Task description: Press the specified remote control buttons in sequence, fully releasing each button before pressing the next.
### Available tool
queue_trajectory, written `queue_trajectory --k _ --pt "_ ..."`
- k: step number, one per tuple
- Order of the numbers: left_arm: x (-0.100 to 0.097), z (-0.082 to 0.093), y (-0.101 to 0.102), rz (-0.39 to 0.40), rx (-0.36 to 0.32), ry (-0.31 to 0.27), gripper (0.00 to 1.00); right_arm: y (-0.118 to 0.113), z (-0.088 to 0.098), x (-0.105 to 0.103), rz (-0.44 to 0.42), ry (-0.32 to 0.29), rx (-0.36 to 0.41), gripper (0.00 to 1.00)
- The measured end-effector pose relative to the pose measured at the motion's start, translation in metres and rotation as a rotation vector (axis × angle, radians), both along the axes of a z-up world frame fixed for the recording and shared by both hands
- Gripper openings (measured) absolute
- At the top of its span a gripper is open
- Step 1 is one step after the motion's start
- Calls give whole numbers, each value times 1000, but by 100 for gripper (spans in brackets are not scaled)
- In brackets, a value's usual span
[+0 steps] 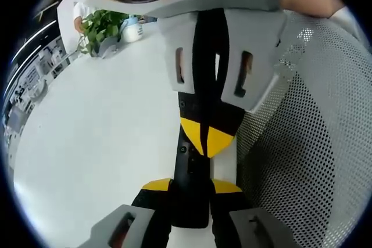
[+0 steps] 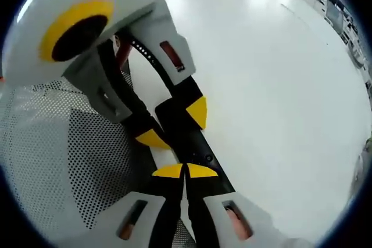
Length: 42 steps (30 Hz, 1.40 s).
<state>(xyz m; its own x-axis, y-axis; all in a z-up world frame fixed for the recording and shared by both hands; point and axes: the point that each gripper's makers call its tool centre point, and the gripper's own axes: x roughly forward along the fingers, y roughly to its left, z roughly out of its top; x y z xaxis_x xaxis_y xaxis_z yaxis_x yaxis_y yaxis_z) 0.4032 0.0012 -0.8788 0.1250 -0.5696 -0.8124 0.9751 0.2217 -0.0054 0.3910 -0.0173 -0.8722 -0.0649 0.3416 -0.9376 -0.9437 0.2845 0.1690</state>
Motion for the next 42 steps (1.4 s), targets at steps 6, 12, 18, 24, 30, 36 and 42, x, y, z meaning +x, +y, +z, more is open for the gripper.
queue_trajectory --k 6,12,18,24,30,36,42 --pt "0 0 0 5 -2 1 25 0 0 0 -12 2 6 0" --pt "-1 0 0 6 -6 0 25 1 0 -1 12 -12 -24 0" --pt "-1 1 0 5 -7 0 25 0 0 0 12 -14 -21 0" --pt "-1 1 0 4 -7 1 25 0 -1 0 14 -12 -19 0" --pt "-1 1 0 3 -13 0 25 0 -1 0 -29 24 -20 0" --pt "-1 2 -1 -5 -24 -1 25 -1 0 0 -40 31 -14 0" --pt "-1 2 -1 -9 -20 -3 24 -2 4 5 -155 88 26 0"
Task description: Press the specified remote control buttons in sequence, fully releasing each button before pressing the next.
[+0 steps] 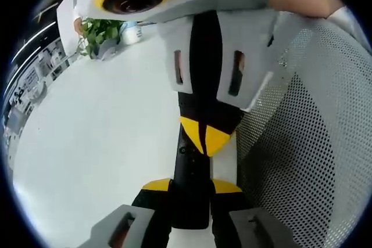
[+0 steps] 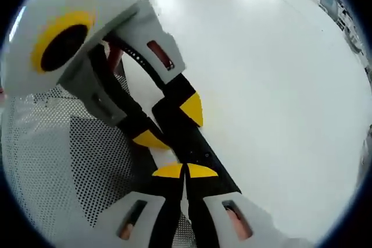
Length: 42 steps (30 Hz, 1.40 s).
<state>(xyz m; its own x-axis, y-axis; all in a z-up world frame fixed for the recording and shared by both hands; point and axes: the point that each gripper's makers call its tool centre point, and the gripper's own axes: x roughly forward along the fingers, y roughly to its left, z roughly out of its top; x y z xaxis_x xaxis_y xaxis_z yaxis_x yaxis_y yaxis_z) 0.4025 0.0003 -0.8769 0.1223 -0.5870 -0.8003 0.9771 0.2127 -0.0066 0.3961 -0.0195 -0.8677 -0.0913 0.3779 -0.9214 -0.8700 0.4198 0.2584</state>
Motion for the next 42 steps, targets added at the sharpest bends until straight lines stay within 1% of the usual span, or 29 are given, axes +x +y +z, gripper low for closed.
queue_trajectory --k 1,4,6,11,14,21,30,33,35,37,42 --pt "0 0 0 -1 -1 -1 24 0 2 3 -20 -1 12 0" --pt "1 -1 -2 -2 -10 -2 24 0 6 9 -30 -25 27 0" --pt "1 -1 -4 -1 -14 -2 24 2 6 10 -14 -52 36 0" --pt "2 -2 -3 -1 -14 -1 25 6 1 2 40 -51 14 0" --pt "2 -2 -3 0 -16 -1 25 10 2 6 52 -75 23 0" --pt "2 -1 -3 6 -17 1 25 8 -1 9 66 -98 11 0" --pt "1 -2 -3 8 -20 0 25 9 -1 10 67 -114 21 0" --pt "2 -1 -4 9 -23 0 25 9 -2 12 54 -107 28 0" --pt "2 -1 -4 10 -26 -1 25 9 -2 13 35 -87 23 0" --pt "1 -1 -4 11 -30 -1 25 10 -1 12 38 -85 18 0" --pt "1 -1 -4 15 -37 -1 25 9 -1 11 49 -109 26 0"
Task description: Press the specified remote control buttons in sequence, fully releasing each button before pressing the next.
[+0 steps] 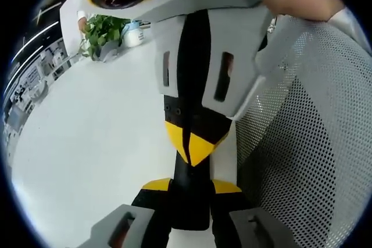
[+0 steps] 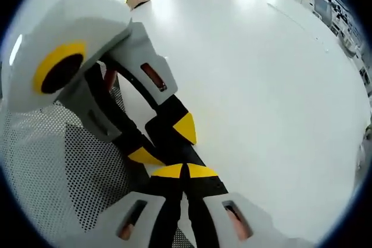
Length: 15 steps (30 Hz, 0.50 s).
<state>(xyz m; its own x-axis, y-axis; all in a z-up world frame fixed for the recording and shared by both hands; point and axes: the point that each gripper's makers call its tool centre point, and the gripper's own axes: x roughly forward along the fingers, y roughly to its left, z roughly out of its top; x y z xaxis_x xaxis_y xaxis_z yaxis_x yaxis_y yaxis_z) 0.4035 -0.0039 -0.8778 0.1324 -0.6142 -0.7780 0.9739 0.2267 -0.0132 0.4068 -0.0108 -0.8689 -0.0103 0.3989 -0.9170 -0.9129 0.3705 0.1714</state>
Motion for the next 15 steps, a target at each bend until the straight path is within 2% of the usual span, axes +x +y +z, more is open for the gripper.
queue_trajectory --k 4,8,15 --pt "0 0 0 0 -2 -1 25 1 0 0 18 -8 -19 0" --pt "0 0 0 -1 -1 -2 25 1 0 -1 81 -50 -32 0" --pt "-1 1 0 -3 0 -1 25 1 0 -1 103 -58 -39 0"
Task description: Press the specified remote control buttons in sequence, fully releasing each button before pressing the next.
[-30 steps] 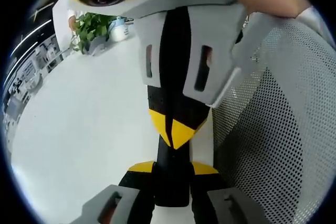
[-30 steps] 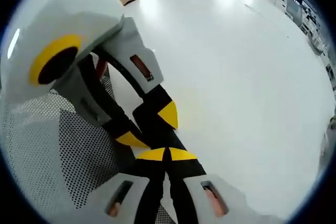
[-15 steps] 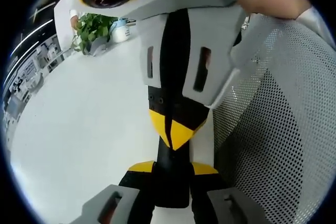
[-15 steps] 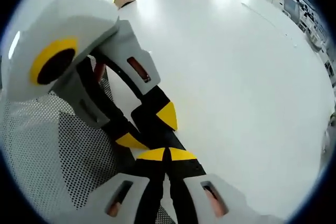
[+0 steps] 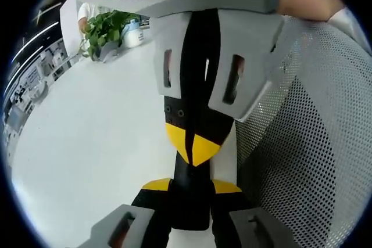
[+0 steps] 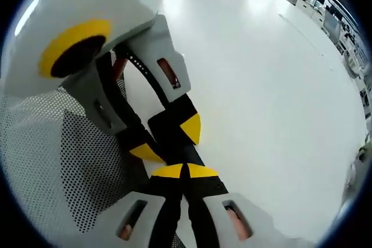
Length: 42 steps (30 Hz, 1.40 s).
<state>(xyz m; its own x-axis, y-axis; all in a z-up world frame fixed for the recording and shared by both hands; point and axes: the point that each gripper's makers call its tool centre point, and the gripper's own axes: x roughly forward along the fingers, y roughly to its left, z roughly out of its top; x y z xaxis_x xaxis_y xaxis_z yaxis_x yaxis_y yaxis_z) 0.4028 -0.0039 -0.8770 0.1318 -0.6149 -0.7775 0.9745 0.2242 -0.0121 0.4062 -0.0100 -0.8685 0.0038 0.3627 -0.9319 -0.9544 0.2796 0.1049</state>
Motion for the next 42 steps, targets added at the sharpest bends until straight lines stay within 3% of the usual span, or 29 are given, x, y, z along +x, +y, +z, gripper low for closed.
queue_trajectory --k 11,17,33,42 --pt "0 -1 0 -6 5 1 25 1 -2 -3 45 -30 6 0" --pt "1 -1 0 -8 8 3 25 1 -2 0 -14 5 29 0" --pt "1 0 0 -6 1 4 25 2 -1 -1 15 -5 19 0" --pt "1 0 0 -3 -3 8 25 2 1 -1 -15 20 27 0"
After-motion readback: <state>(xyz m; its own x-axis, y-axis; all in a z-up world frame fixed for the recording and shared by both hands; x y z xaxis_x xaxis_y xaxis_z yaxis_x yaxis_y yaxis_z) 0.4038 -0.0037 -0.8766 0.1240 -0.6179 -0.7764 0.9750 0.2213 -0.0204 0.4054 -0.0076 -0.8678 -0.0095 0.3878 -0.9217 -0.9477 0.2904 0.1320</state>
